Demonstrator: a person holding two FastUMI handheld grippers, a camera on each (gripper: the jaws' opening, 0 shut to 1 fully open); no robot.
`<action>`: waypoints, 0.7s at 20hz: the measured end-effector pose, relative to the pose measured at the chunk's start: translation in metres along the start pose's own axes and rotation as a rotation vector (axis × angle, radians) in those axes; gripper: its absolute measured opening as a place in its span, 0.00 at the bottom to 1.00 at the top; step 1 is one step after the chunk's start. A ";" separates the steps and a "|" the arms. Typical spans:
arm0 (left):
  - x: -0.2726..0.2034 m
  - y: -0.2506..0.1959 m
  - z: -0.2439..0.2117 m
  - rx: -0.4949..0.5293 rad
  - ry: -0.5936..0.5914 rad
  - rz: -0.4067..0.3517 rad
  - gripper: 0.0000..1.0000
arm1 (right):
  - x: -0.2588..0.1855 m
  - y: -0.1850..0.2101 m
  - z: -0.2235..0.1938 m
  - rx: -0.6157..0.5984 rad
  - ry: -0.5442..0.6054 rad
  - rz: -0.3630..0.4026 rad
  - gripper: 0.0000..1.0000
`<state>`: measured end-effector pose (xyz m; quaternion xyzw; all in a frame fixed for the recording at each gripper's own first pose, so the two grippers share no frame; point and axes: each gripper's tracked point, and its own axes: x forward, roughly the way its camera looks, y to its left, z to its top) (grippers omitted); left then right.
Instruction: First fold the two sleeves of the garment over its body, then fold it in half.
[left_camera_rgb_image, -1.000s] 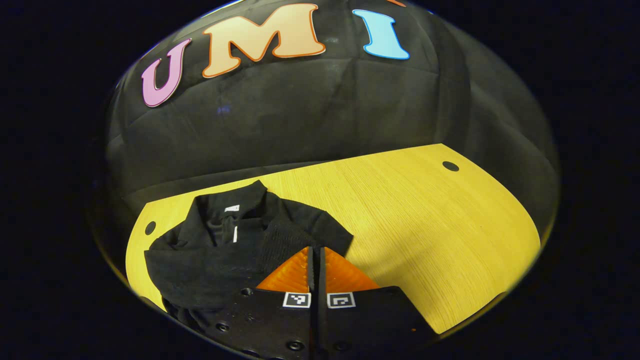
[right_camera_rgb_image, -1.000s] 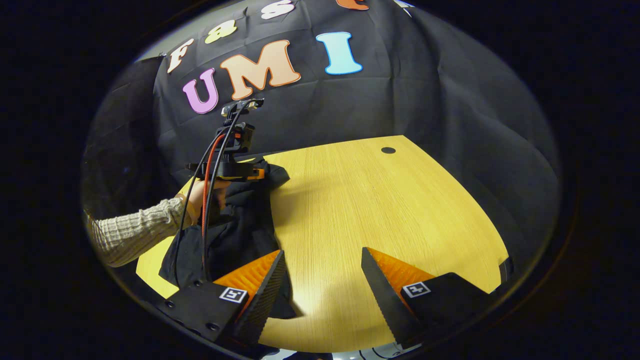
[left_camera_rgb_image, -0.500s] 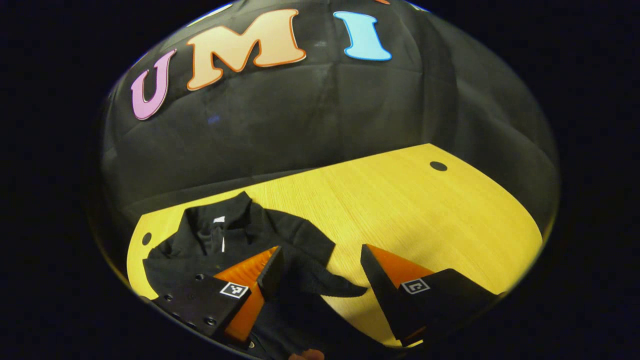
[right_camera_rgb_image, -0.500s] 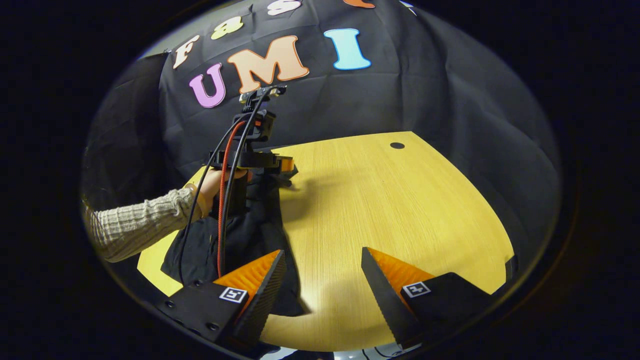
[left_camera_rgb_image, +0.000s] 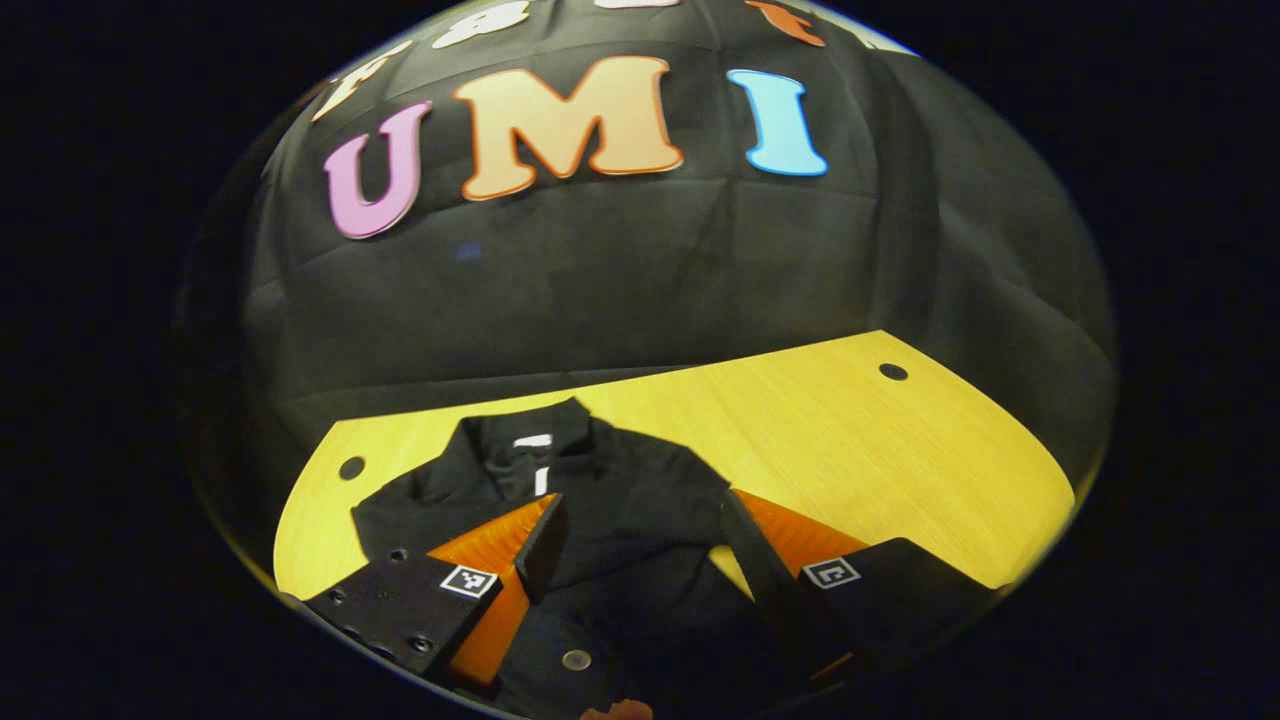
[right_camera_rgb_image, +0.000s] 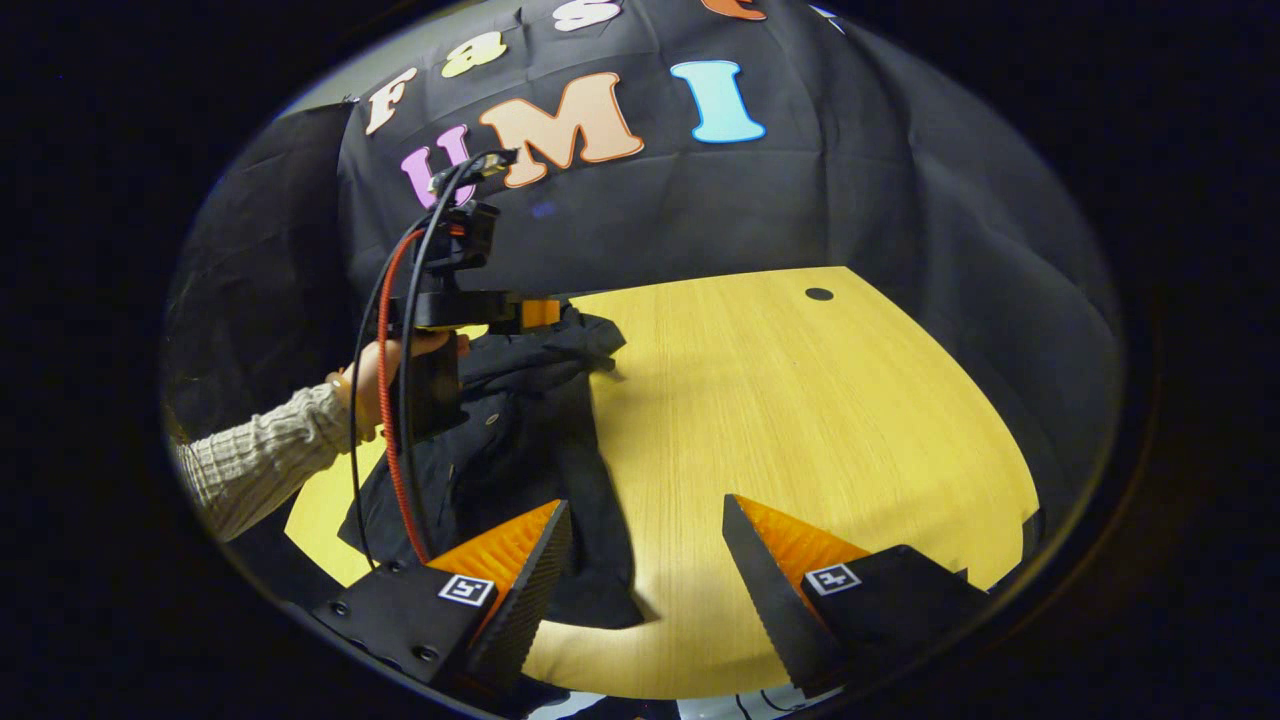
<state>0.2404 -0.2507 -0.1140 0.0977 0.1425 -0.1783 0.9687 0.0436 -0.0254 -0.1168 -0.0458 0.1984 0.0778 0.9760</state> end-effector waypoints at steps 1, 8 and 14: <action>-0.012 0.009 -0.005 -0.023 0.001 0.008 0.95 | 0.000 0.006 -0.002 -0.005 -0.001 0.009 0.97; -0.104 0.091 -0.070 -0.054 0.037 0.135 0.95 | 0.009 0.050 -0.025 -0.069 0.027 0.059 0.97; -0.178 0.142 -0.136 -0.119 0.101 0.233 0.95 | 0.024 0.070 -0.046 -0.145 0.059 0.077 0.97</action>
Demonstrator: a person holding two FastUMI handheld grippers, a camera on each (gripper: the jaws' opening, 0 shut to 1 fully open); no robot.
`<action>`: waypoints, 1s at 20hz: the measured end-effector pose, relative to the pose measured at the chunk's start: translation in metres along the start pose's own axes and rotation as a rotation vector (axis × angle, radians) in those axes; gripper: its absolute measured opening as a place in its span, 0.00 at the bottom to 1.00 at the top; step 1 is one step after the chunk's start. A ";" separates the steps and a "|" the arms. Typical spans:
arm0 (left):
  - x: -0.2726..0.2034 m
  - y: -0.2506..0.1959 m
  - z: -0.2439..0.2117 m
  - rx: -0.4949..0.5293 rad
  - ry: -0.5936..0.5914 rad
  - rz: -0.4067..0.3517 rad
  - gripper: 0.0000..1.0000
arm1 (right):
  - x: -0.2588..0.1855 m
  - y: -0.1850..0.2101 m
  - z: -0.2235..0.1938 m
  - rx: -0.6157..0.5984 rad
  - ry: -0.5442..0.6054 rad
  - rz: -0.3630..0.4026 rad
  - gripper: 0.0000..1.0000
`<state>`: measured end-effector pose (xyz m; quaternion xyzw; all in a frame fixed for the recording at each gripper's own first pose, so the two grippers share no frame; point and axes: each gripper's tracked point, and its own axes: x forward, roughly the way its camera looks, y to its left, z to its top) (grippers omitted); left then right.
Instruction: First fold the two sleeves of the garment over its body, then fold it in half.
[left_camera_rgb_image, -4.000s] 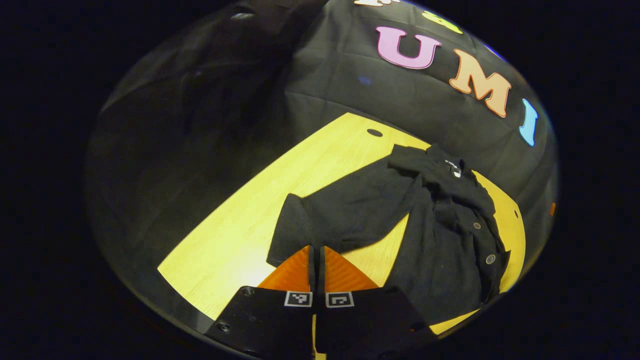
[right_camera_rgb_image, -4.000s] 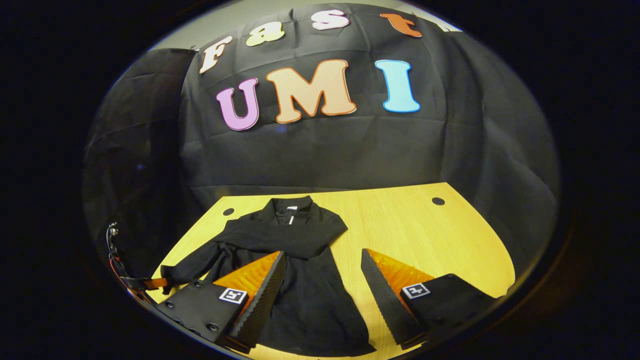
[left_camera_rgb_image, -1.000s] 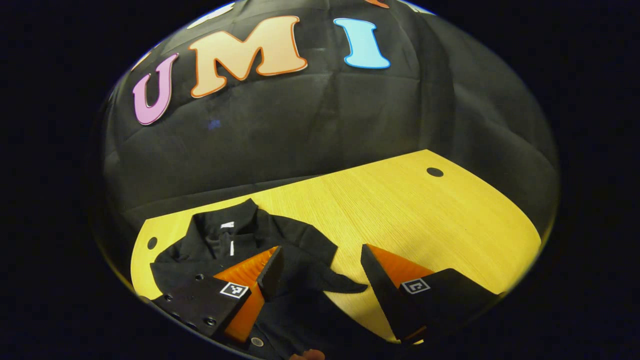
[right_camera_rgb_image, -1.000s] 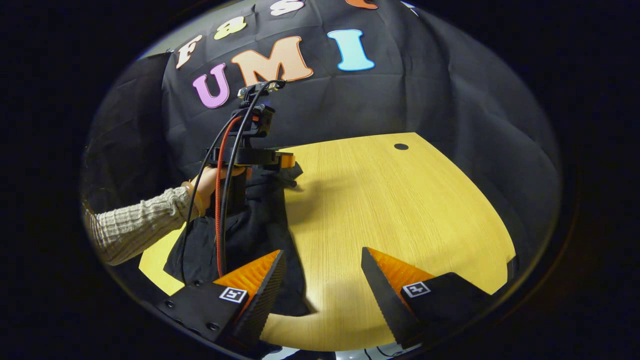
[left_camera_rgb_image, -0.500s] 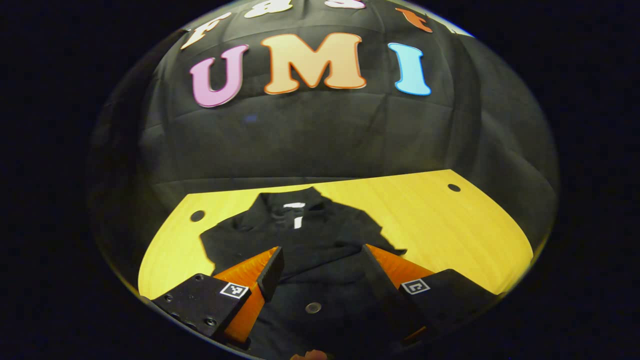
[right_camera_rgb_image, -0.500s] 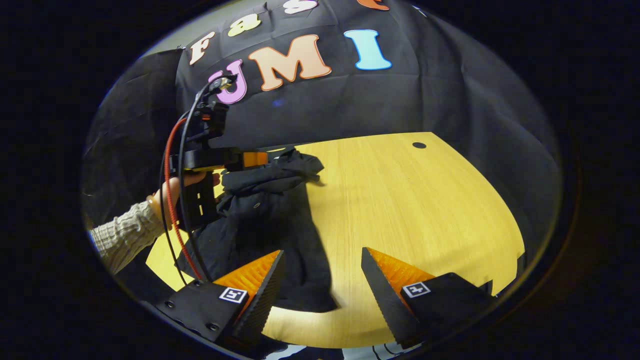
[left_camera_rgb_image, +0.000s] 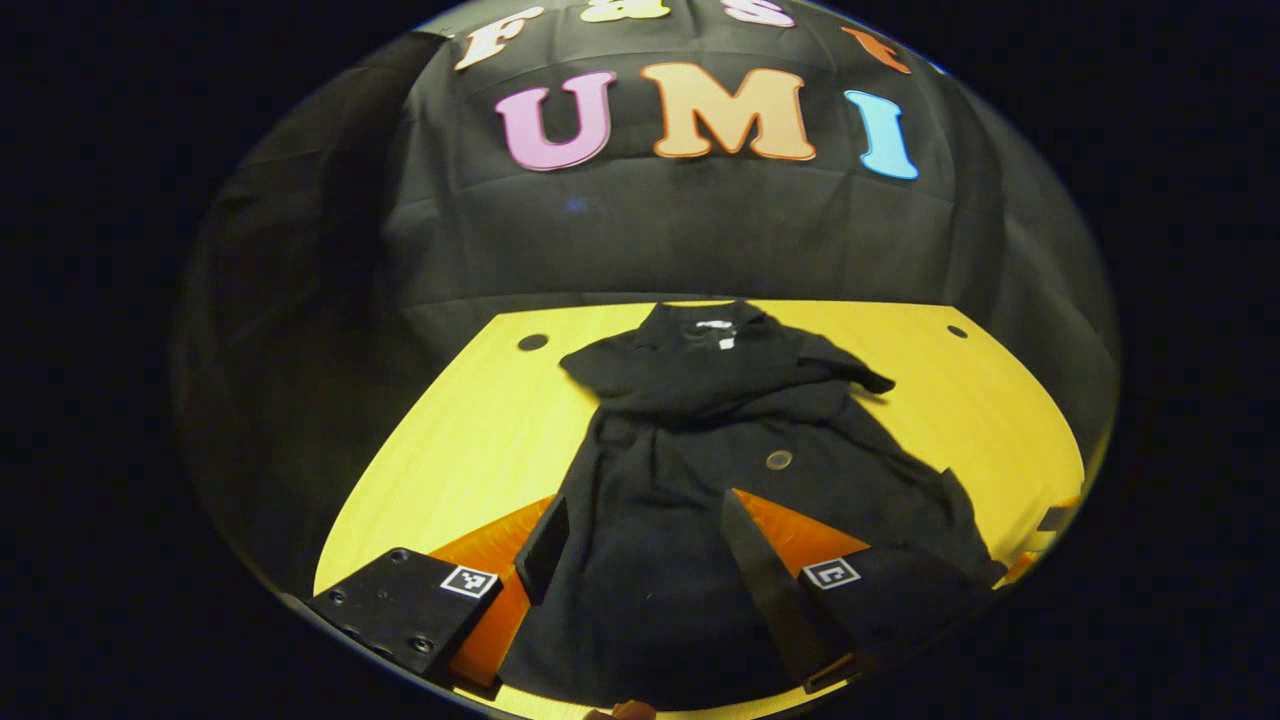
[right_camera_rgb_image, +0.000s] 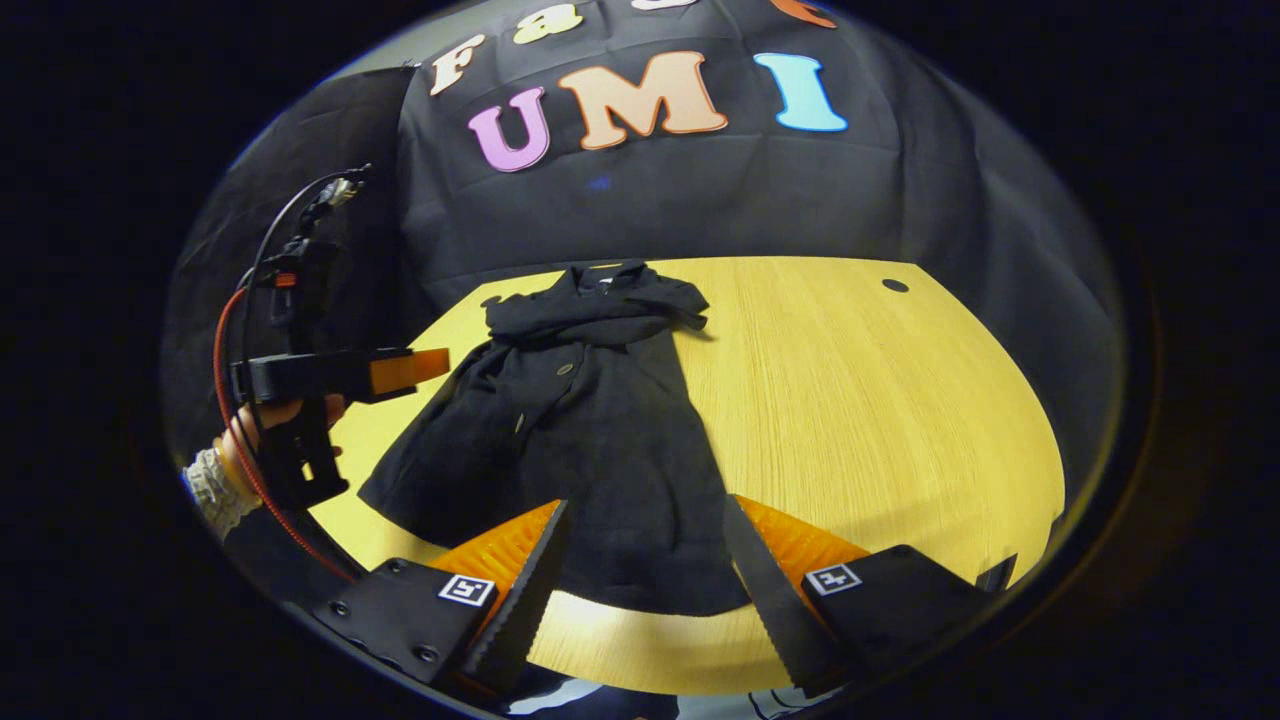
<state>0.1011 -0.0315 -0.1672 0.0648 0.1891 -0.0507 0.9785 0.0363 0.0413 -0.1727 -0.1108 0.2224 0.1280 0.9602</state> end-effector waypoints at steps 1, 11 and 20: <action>-0.006 0.006 -0.012 -0.005 0.019 0.015 0.95 | 0.004 0.001 -0.004 -0.007 0.010 0.001 0.97; -0.060 0.026 -0.104 -0.001 0.142 0.048 0.95 | 0.024 -0.001 -0.053 -0.014 0.113 0.009 0.97; -0.066 0.029 -0.135 -0.014 0.223 0.071 0.95 | 0.032 -0.010 -0.078 0.001 0.165 -0.002 0.97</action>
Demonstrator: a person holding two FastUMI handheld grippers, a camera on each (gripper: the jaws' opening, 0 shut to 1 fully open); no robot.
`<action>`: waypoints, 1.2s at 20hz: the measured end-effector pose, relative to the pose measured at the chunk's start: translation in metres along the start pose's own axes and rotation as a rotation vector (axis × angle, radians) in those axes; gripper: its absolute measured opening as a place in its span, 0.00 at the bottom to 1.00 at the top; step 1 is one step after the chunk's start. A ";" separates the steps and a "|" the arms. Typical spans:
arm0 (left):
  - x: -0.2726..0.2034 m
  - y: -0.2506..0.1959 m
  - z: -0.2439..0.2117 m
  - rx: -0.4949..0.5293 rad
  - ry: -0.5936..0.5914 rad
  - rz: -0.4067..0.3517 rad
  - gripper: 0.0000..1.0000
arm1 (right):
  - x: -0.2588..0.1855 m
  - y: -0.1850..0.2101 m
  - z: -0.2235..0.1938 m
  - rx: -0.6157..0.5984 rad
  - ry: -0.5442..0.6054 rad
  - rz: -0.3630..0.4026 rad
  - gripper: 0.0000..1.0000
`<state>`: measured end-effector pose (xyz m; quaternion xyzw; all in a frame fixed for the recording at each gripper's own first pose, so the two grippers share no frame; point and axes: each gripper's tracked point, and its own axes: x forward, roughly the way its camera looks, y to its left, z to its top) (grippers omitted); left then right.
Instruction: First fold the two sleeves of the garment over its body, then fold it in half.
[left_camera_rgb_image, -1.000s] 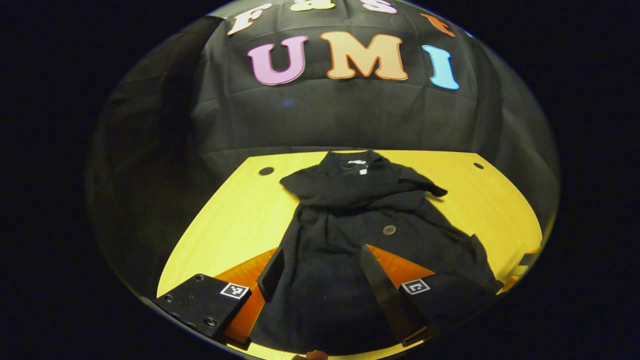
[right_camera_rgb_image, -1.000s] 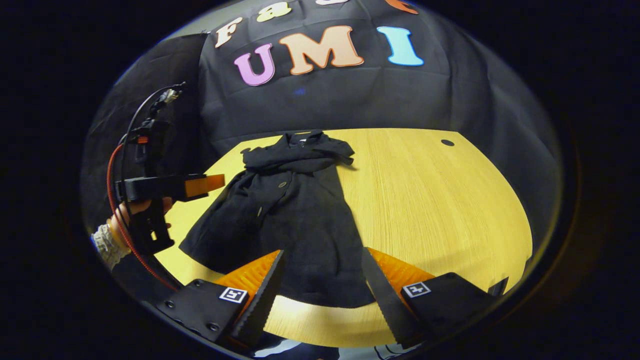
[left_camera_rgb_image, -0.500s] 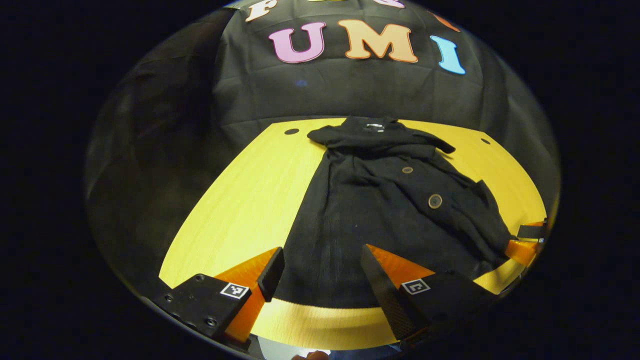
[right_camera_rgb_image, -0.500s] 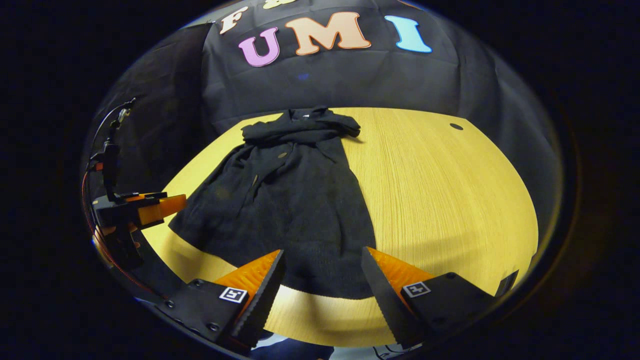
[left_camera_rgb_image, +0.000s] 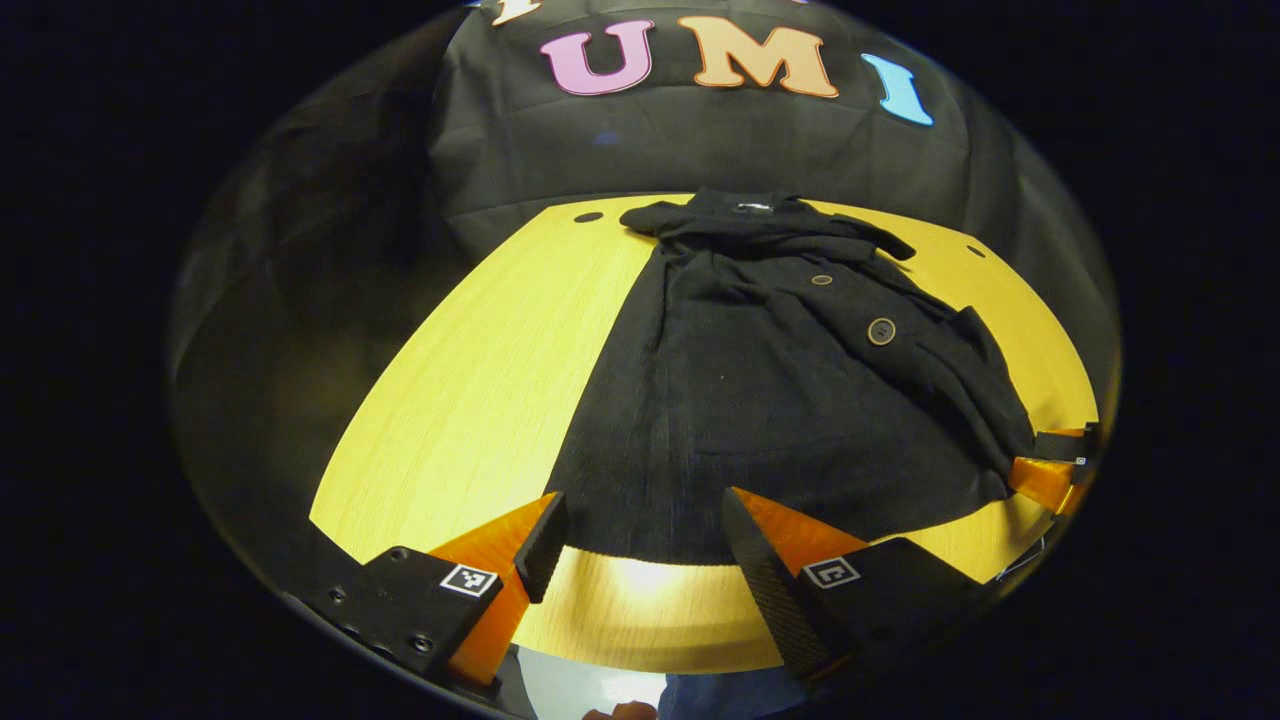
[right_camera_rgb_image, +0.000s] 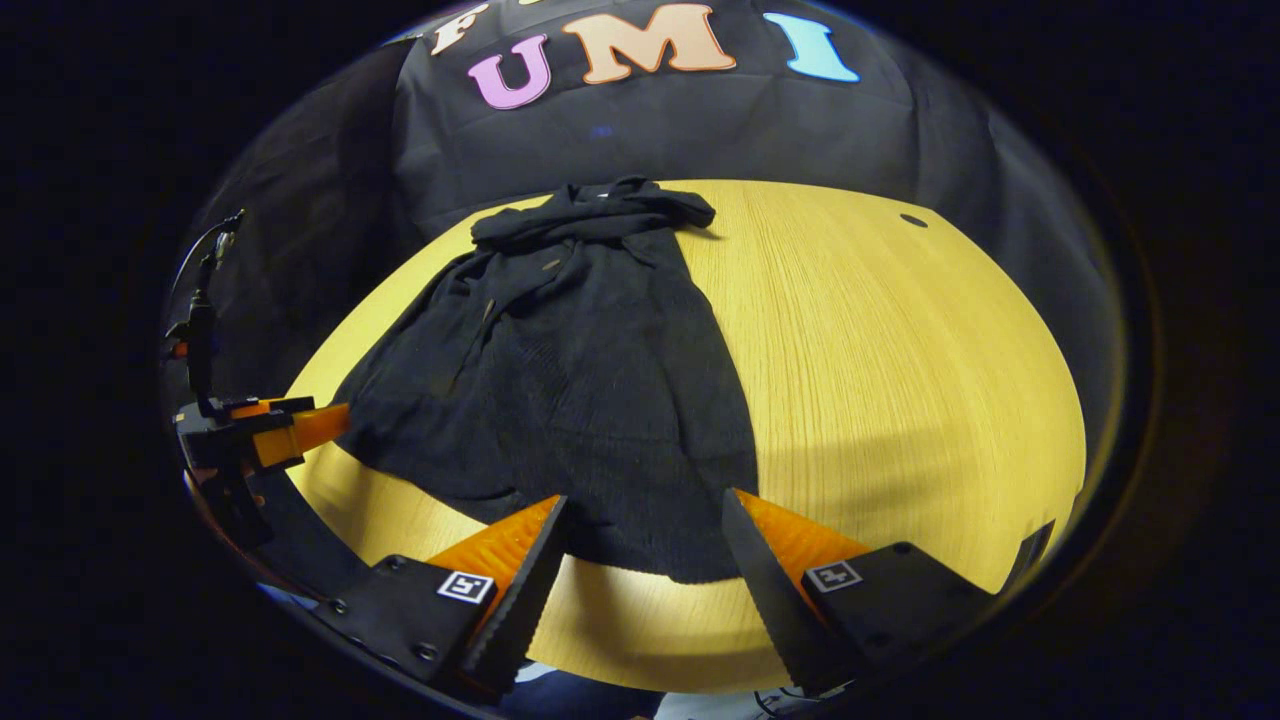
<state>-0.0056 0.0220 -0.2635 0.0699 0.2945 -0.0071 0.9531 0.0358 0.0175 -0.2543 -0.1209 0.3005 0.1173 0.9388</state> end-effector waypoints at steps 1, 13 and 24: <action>0.001 0.000 -0.002 -0.004 0.007 0.002 0.95 | -0.001 0.000 -0.002 0.003 -0.003 -0.002 0.96; 0.007 -0.003 -0.014 -0.086 0.019 -0.033 0.90 | -0.002 0.000 -0.008 -0.082 -0.039 -0.070 0.90; 0.008 -0.021 -0.015 -0.011 0.000 -0.103 0.40 | -0.002 -0.003 -0.010 -0.066 -0.081 -0.063 0.49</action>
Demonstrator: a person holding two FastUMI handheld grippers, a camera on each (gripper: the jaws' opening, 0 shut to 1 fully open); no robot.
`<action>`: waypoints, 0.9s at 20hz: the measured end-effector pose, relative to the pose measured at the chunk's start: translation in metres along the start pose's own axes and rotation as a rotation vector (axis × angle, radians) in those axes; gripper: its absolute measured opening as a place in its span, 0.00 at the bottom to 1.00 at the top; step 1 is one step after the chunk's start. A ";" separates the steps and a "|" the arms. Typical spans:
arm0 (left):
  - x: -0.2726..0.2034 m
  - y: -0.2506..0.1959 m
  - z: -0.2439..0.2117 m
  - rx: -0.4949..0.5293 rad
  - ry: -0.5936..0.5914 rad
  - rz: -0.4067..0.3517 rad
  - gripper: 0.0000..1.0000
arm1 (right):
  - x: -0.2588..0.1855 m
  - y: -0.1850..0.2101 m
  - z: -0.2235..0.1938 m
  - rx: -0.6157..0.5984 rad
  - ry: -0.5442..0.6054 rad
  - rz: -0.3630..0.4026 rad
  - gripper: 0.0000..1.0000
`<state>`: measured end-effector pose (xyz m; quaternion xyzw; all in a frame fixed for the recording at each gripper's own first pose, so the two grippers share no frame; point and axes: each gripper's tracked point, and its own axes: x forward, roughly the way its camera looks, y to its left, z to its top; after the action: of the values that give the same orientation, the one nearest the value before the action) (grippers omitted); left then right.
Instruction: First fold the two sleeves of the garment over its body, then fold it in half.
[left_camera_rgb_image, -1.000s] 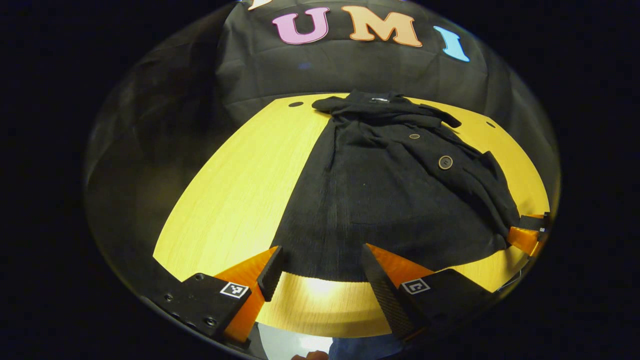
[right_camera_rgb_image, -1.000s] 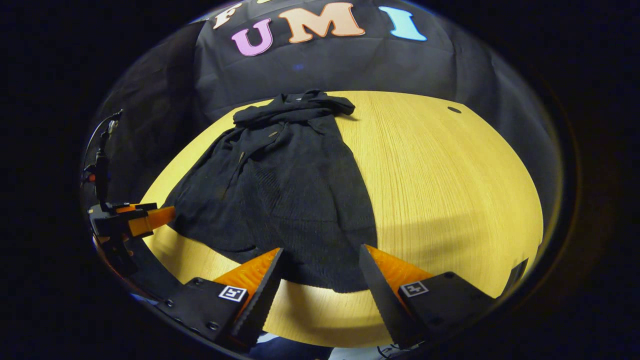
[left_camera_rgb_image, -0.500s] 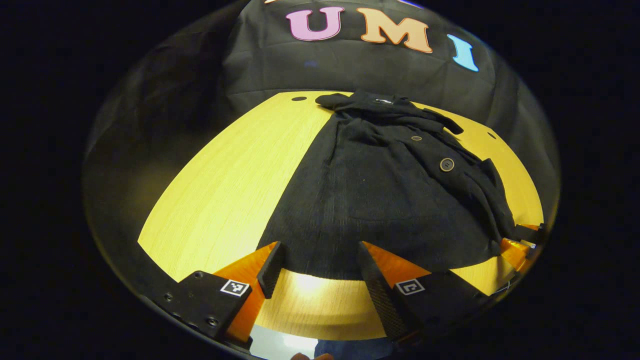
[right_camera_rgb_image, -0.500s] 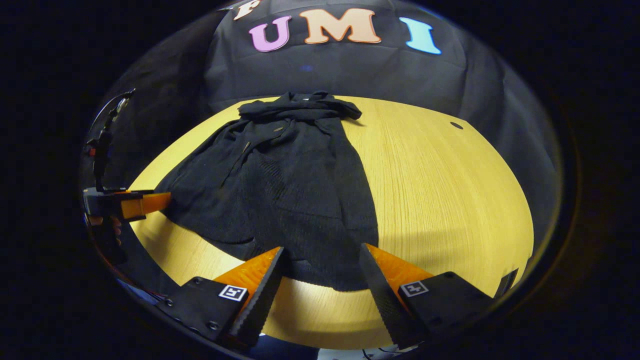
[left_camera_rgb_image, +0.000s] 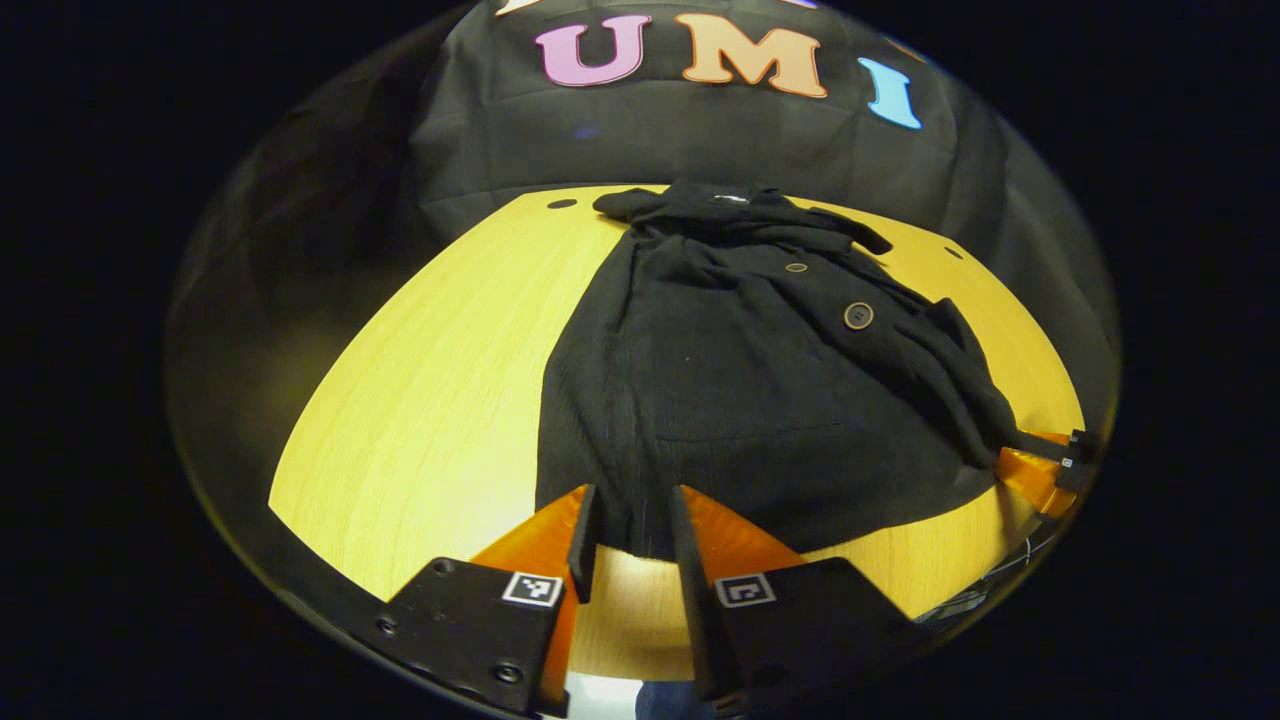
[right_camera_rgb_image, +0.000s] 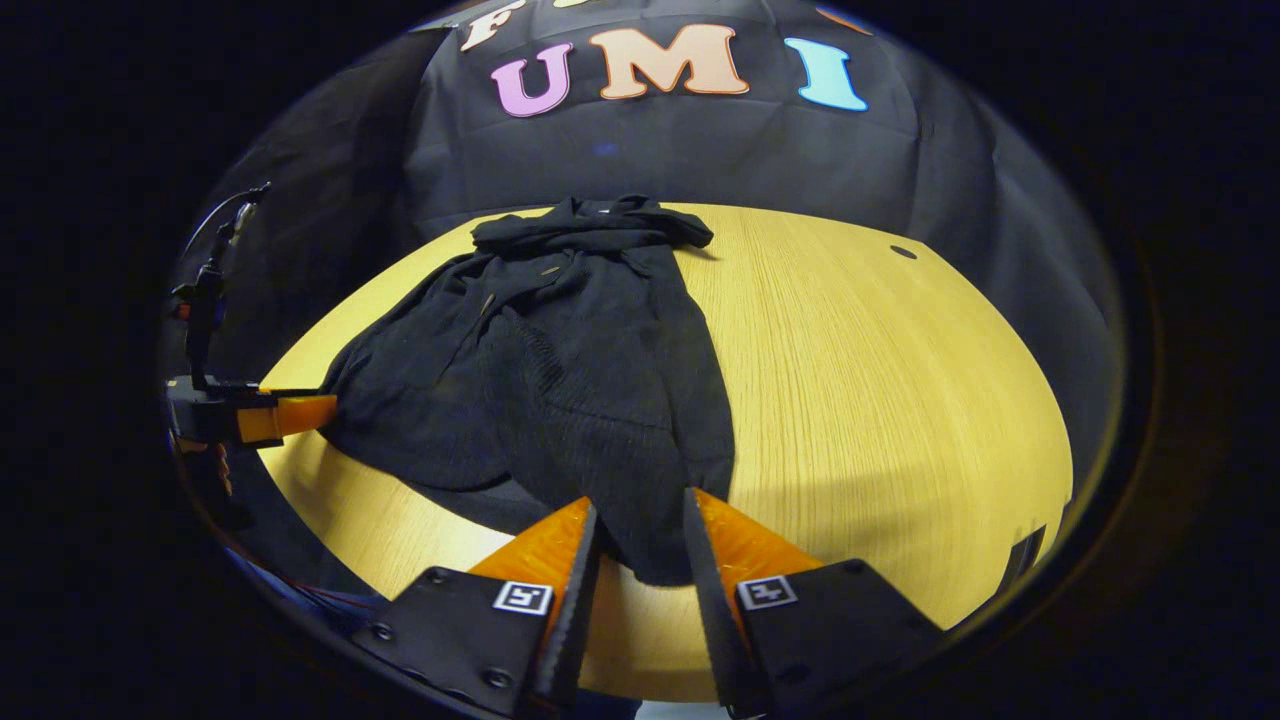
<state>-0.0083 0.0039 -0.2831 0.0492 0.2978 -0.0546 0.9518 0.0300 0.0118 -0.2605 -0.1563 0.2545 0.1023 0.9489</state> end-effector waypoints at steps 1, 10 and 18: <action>0.001 -0.003 0.000 0.008 0.003 -0.008 0.36 | 0.000 0.003 -0.001 0.001 0.008 0.007 0.44; 0.002 -0.007 0.000 0.028 0.023 -0.020 0.00 | -0.002 0.008 0.002 0.046 0.055 0.024 0.05; 0.002 -0.009 0.003 -0.015 0.051 -0.023 0.00 | 0.000 0.007 0.006 0.019 0.085 0.019 0.02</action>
<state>-0.0061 -0.0051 -0.2820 0.0403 0.3229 -0.0619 0.9436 0.0305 0.0204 -0.2572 -0.1490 0.2972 0.1020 0.9376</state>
